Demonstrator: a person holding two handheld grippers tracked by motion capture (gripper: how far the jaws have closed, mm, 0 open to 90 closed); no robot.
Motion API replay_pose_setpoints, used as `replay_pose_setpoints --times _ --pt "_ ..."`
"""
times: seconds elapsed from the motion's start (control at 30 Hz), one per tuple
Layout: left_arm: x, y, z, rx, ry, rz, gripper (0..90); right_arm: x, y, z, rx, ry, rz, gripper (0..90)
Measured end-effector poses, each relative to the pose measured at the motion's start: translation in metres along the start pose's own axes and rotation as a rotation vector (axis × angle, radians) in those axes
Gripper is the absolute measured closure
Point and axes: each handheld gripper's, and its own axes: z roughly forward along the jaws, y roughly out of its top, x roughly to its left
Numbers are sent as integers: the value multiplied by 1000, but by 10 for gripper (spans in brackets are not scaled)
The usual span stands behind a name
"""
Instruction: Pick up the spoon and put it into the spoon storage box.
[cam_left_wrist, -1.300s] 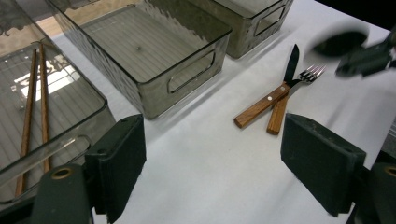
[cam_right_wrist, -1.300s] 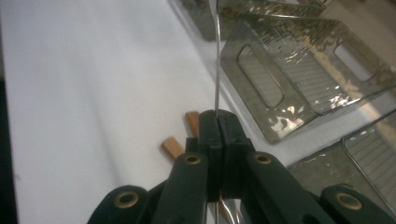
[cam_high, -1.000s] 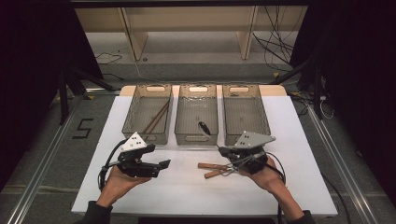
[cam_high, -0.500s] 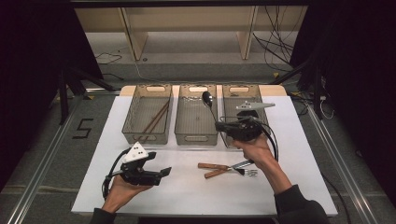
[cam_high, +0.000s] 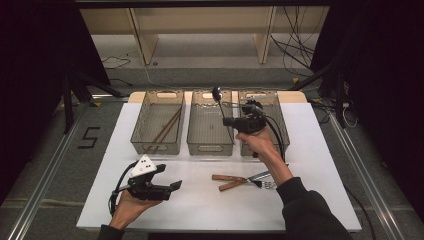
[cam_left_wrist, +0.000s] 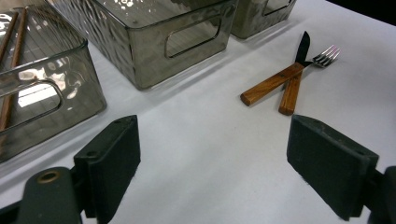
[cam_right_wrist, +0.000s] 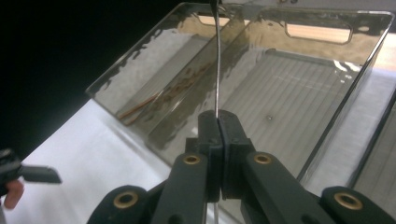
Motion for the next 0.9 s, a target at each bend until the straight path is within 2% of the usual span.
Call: replay_pose_setpoints --times 0.3,0.47,0.67,0.9 --pt "0 -3 4 14 -3 -5 166 -2 13 30 36 -92 7 895" --pt "-2 -2 3 2 -8 0 164 -4 15 41 52 -106 22 893" --pt "-1 -2 2 -3 -9 1 164 -6 15 56 82 -149 17 893" --pt "-2 -2 4 8 -14 7 162 -5 17 65 103 -160 23 890"
